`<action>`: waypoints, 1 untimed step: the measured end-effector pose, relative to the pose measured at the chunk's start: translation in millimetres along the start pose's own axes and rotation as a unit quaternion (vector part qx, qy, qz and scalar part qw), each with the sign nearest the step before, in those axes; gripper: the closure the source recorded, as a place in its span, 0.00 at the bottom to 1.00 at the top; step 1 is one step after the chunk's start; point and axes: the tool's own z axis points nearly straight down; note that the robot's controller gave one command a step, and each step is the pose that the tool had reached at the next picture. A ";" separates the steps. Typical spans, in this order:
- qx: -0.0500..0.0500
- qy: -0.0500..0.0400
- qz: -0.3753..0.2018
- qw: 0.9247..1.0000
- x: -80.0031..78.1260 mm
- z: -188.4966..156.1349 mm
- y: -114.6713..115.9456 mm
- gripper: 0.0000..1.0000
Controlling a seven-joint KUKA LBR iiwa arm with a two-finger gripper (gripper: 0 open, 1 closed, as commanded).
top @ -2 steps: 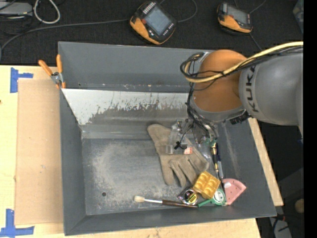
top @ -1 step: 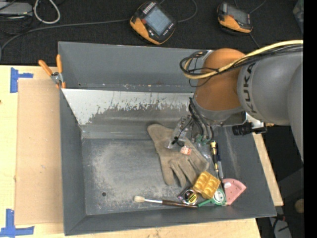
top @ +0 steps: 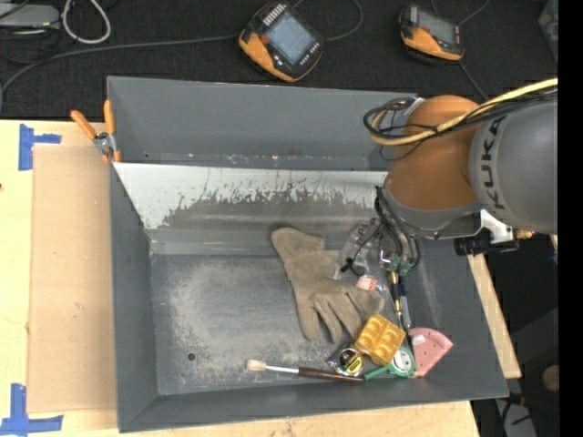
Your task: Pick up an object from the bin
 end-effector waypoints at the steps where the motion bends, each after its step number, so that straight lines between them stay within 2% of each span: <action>1: -0.002 -0.002 -0.210 0.978 -17.7 -15.9 64.7 1.00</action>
Offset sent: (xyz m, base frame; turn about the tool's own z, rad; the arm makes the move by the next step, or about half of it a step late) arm 0.0066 0.0165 -0.0080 -0.3395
